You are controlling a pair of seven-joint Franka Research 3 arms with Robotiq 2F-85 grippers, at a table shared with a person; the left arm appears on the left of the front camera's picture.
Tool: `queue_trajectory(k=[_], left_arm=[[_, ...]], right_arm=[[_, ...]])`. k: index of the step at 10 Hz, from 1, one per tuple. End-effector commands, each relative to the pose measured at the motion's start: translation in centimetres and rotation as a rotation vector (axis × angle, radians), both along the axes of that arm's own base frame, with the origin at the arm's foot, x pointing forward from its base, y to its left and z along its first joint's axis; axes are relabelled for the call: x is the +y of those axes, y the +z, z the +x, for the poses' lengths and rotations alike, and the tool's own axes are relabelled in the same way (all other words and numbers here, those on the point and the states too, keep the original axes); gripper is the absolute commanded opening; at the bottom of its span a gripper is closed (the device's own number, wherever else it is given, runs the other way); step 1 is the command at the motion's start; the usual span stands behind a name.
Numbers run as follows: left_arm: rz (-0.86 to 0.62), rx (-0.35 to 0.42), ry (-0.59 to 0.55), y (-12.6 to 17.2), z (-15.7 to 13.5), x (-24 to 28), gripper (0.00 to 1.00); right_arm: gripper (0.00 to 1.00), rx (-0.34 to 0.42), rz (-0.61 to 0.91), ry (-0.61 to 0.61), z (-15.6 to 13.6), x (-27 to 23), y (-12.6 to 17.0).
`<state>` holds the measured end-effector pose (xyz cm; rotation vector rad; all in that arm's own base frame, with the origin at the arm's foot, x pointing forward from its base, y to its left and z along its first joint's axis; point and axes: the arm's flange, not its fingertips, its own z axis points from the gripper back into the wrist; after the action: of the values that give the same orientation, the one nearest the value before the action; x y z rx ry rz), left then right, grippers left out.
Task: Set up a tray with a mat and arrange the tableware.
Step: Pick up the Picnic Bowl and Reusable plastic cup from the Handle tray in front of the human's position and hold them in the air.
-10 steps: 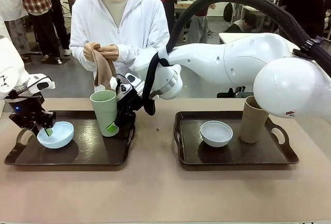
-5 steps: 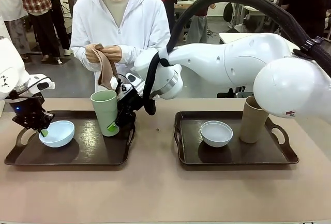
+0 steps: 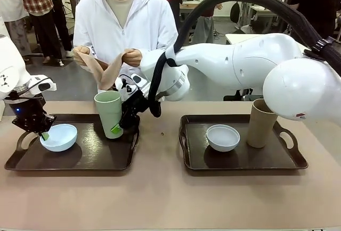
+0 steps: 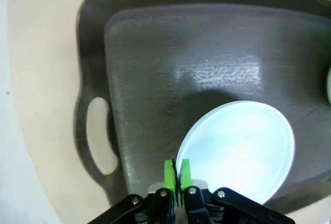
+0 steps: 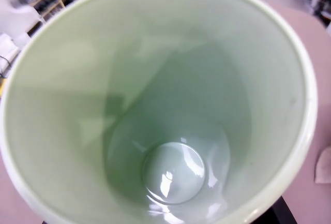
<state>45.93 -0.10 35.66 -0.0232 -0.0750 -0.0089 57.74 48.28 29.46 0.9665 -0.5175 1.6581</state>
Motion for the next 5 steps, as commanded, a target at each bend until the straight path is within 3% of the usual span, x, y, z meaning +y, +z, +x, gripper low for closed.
queue_trajectory(k=[1,3,5], left_arm=[[-0.058,0.034,-0.011,3.6,-2.2,-0.6,0.00],[-0.060,-0.018,-0.045,9.9,-6.1,-1.7,0.00],[-0.040,-0.091,-0.072,15.3,-8.0,-2.1,0.00]], right_arm=[[0.20,0.059,0.085,0.013,-2.6,-2.5,5.8],[0.20,0.040,0.079,-0.019,-6.4,-5.4,12.3],[0.20,-0.006,0.067,-0.062,-8.3,-6.7,16.5]])
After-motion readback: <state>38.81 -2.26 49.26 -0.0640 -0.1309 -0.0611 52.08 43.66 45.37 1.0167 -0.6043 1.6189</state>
